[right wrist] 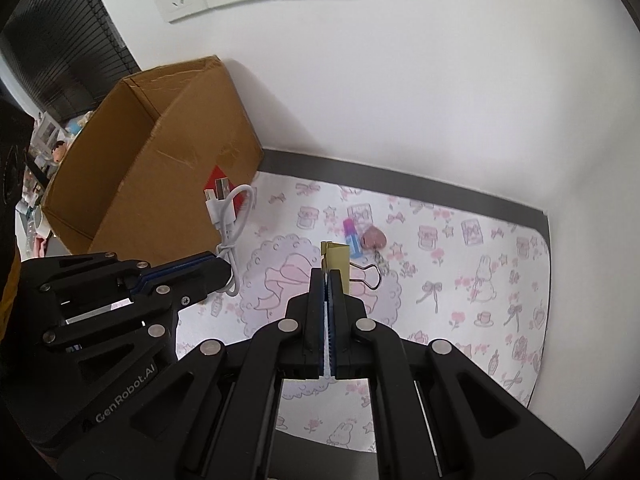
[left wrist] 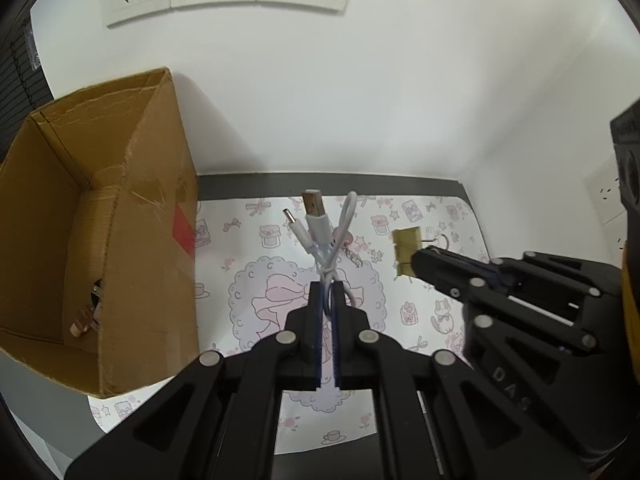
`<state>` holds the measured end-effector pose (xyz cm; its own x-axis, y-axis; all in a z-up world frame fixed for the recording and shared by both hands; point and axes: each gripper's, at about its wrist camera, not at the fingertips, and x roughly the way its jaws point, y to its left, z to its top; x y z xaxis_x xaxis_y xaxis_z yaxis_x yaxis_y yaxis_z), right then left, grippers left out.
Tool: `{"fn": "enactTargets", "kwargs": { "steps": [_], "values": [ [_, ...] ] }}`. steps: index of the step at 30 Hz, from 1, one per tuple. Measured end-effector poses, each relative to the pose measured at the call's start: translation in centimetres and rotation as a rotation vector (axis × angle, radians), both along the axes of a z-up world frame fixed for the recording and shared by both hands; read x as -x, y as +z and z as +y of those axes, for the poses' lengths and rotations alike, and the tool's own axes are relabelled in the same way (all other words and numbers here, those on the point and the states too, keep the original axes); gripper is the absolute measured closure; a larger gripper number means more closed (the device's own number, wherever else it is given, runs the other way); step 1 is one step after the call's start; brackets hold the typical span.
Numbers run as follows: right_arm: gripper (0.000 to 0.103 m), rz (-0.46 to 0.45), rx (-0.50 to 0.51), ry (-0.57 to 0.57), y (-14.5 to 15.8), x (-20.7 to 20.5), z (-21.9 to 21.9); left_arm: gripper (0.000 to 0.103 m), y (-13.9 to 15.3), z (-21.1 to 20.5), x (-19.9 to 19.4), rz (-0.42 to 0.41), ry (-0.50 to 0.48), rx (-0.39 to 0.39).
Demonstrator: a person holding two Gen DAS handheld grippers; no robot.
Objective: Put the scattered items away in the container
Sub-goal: 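Lift and carry the white cable and yellow clip over the box with both tools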
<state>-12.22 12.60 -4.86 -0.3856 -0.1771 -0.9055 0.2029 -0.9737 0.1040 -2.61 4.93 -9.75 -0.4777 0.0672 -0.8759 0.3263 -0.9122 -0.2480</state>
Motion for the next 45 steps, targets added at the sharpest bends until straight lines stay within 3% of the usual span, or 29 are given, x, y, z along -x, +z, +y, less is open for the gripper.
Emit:
{"fn": "enactTargets", "kwargs": {
  "steps": [23, 45],
  "values": [
    [0.102, 0.118, 0.0, 0.146, 5.9, 1.4, -7.4, 0.099, 6.4, -6.2, -3.2, 0.067, 0.142, 0.096],
    [0.102, 0.166, 0.02, 0.309, 8.5, 2.4, -16.2, 0.099, 8.6, -13.8, -7.1, 0.084, 0.262, 0.126]
  ]
}}
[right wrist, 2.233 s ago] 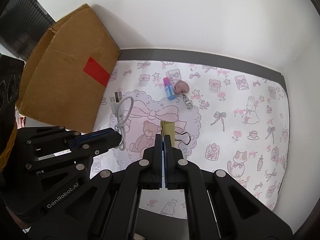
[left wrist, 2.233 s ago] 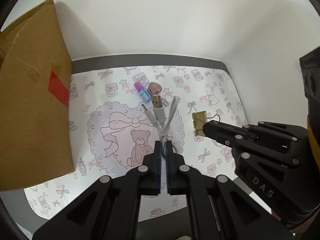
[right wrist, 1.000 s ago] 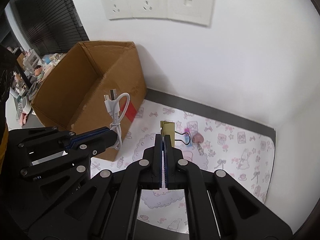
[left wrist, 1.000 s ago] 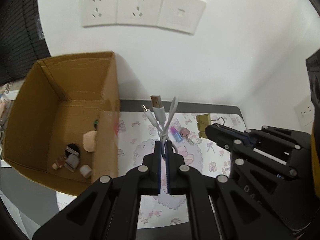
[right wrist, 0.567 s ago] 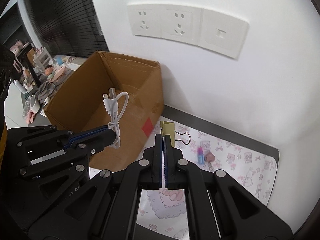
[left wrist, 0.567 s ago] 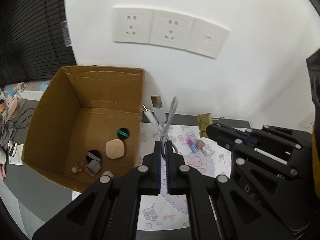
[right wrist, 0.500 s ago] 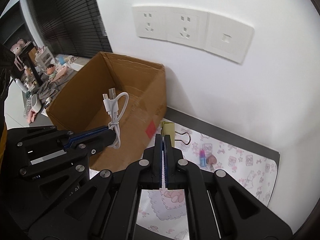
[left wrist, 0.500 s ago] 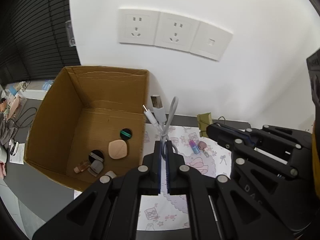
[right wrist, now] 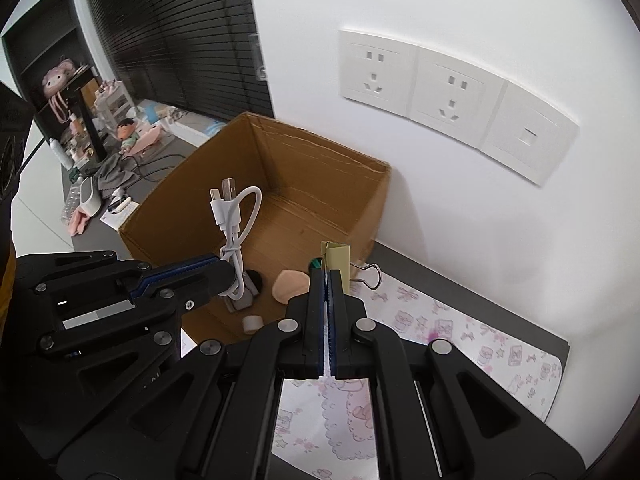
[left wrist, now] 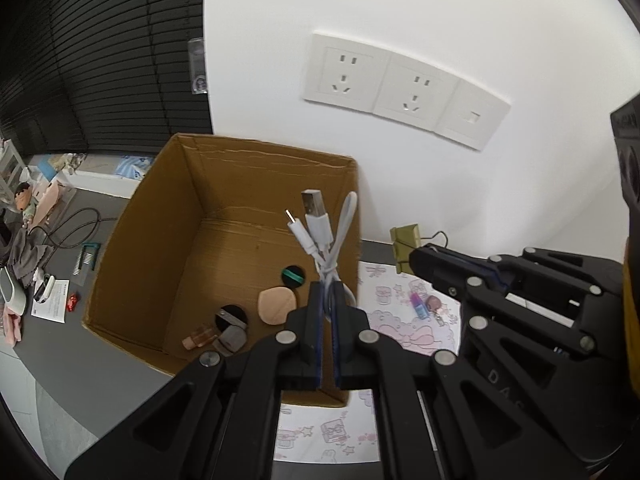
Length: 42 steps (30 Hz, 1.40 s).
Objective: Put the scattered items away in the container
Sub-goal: 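Lift and carry the white cable and yellow clip over the box with both tools, then open both tools to drop the cable and clip into the box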
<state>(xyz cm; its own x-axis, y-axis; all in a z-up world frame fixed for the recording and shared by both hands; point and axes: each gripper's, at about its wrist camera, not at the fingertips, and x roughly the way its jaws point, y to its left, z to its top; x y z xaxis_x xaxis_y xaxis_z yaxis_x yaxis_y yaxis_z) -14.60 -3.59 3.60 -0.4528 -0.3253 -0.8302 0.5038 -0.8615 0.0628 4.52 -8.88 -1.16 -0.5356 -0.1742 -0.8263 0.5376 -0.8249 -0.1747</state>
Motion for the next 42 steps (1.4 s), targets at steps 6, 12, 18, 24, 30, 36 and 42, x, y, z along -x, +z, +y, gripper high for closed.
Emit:
{"fn": "enactTargets", "kwargs": {
  "steps": [6, 12, 18, 24, 30, 36, 42],
  "values": [
    [0.102, -0.01, -0.004, 0.037, -0.5, 0.3, -2.2, 0.099, -0.6, -1.9, -0.7, -0.009, 0.019, -0.01],
    [0.102, -0.026, -0.012, 0.063, -1.3, 0.7, -4.2, 0.099, -1.3, -3.7, -1.2, -0.02, 0.031, -0.027],
    [0.102, -0.046, -0.03, 0.082, -2.4, 1.2, -6.1, 0.099, -2.6, -5.6, -1.6, -0.023, 0.043, -0.069],
    [0.102, -0.075, -0.057, 0.095, -3.9, 1.8, -7.9, 0.099, -4.1, -7.1, -1.8, -0.036, 0.046, -0.099],
    [0.102, -0.101, -0.075, 0.113, -5.4, 2.5, -9.5, 0.099, -5.5, -8.4, -1.9, -0.046, 0.045, -0.133],
    [0.102, -0.136, -0.085, 0.126, -7.1, 3.1, -10.6, 0.099, -7.2, -9.3, -1.8, -0.066, 0.043, -0.164],
    [0.102, -0.157, -0.1, 0.14, -8.4, 3.7, -11.2, 0.099, -8.2, -9.8, -1.4, -0.073, 0.039, -0.187]
  ]
}}
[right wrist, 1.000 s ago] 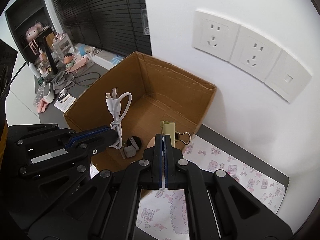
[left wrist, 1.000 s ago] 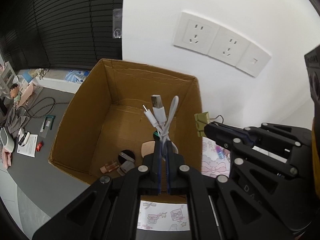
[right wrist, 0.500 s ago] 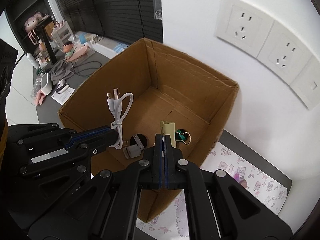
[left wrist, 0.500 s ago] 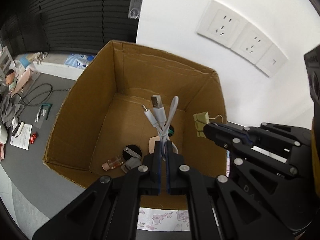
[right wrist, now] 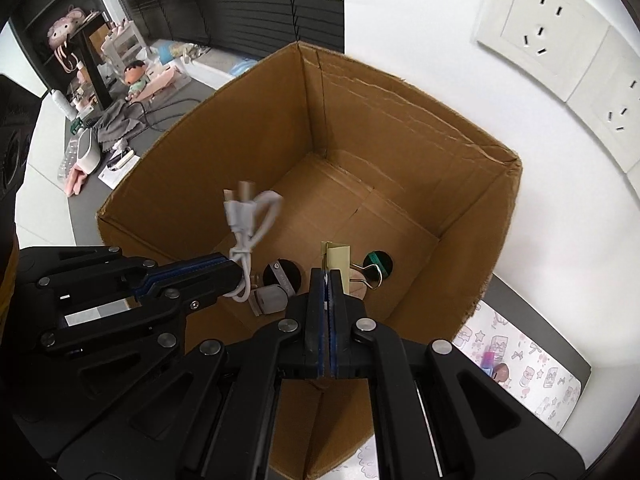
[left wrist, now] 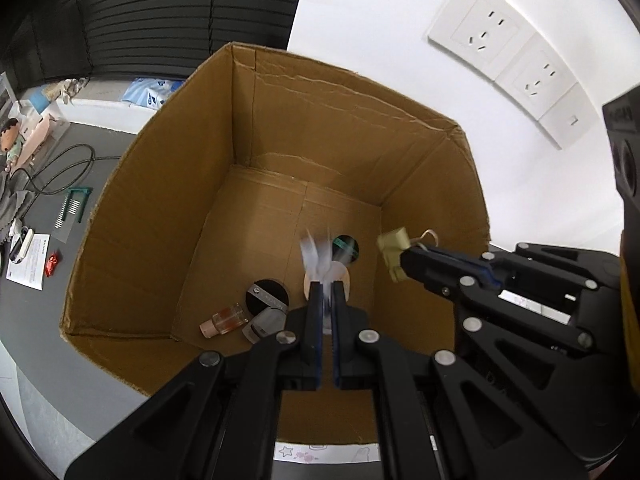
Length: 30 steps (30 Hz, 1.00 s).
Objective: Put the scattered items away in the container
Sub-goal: 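Open both tools to drop the cable and clip into the box, then withdraw both tools from the box toward the bottle and heart pouch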
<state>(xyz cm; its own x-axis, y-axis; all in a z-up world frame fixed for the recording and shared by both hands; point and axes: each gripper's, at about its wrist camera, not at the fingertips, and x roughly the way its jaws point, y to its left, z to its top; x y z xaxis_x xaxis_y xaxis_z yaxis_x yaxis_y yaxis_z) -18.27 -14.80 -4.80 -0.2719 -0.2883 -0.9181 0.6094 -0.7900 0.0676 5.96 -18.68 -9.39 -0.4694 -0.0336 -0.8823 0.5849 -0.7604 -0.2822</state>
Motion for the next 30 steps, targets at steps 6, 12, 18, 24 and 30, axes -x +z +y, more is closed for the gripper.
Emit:
{"fn": "enactTargets", "kwargs": {
  "steps": [6, 12, 18, 24, 30],
  "values": [
    [0.101, -0.018, -0.007, 0.008, -0.8, 0.5, -0.1, 0.099, -0.6, -0.2, 0.4, -0.006, -0.002, -0.015],
    [0.097, -0.012, -0.007, 0.014, -0.8, 0.7, -0.2, 0.098, -1.0, 0.0, 0.8, -0.029, -0.011, -0.01],
    [0.067, 0.017, -0.024, -0.001, -0.2, 0.6, 0.7, 0.09, -0.9, 0.7, 0.7, -0.053, -0.013, 0.018],
    [0.033, 0.015, 0.017, -0.076, 0.8, 1.2, 4.2, 0.024, 0.1, 0.4, -0.2, -0.045, 0.03, 0.05],
    [0.002, 0.039, 0.056, -0.134, 2.4, 1.4, 7.7, 0.007, 1.7, 1.1, -0.3, -0.023, 0.023, 0.086]
  ]
}}
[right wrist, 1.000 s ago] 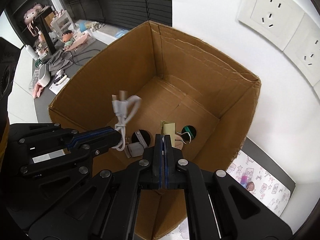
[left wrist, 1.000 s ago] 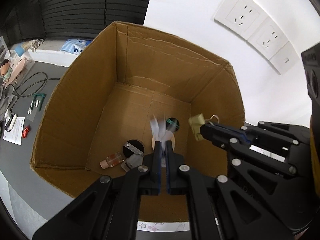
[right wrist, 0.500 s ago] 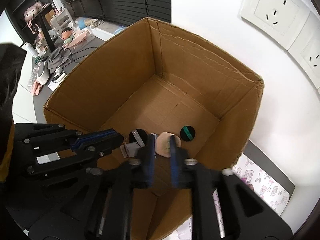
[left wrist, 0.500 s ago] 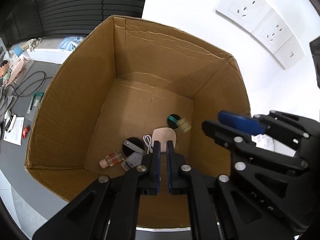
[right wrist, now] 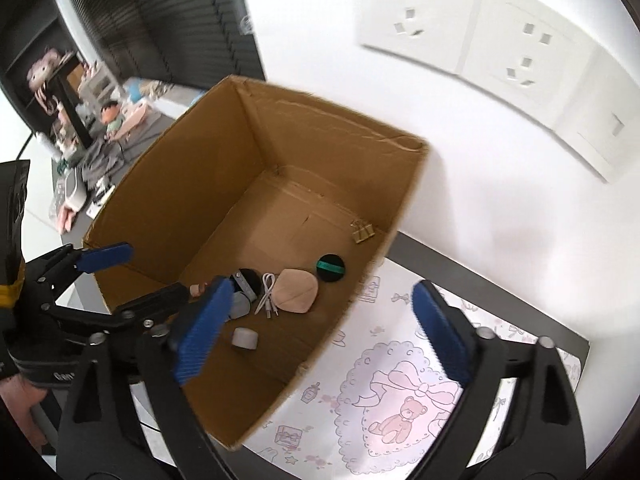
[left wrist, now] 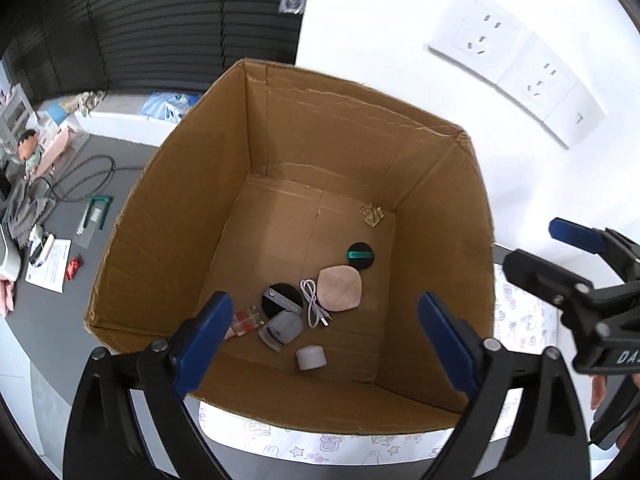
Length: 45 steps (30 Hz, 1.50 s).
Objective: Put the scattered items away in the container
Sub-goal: 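Withdraw both tools from the box toward the bottle and heart pouch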
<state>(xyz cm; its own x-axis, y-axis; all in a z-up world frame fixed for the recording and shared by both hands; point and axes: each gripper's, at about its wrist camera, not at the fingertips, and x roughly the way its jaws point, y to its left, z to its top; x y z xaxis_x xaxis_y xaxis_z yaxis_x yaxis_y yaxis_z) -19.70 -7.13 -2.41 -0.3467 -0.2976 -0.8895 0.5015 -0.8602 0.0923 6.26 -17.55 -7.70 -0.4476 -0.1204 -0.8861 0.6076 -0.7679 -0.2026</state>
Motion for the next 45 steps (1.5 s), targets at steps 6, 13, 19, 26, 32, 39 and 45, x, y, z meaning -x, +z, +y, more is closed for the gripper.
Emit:
{"fn": "enactTargets", "kwargs": {
  "steps": [6, 13, 19, 26, 32, 39, 45],
  "values": [
    [0.0, 0.014, 0.021, -0.042, 1.0, -0.7, 3.1, 0.0, 0.8, 1.8, 1.1, 0.018, -0.02, -0.018],
    [0.0, 0.027, 0.012, -0.099, 1.5, -1.9, 6.9, 0.0, 1.8, 4.8, 2.8, 0.029, -0.072, 0.014],
    [0.0, 0.032, 0.019, -0.152, 2.2, -2.6, 10.8, 0.0, 3.0, 7.3, 4.1, 0.093, -0.104, 0.002],
    [0.0, 0.038, 0.031, -0.192, 2.7, -3.3, 14.5, 0.0, 3.9, 10.2, 6.0, 0.108, -0.153, 0.004],
    [0.0, 0.045, 0.038, -0.235, 3.2, -3.6, 17.7, 0.0, 4.9, 13.2, 7.6, 0.125, -0.197, 0.044],
    [0.0, 0.058, 0.034, -0.296, 3.8, -4.0, 21.8, 0.0, 4.8, 16.0, 9.9, 0.095, -0.243, 0.058],
    [0.0, 0.065, 0.043, -0.348, 4.1, -4.4, 25.3, 0.0, 4.4, 18.7, 11.6, 0.083, -0.293, 0.04]
  ]
}}
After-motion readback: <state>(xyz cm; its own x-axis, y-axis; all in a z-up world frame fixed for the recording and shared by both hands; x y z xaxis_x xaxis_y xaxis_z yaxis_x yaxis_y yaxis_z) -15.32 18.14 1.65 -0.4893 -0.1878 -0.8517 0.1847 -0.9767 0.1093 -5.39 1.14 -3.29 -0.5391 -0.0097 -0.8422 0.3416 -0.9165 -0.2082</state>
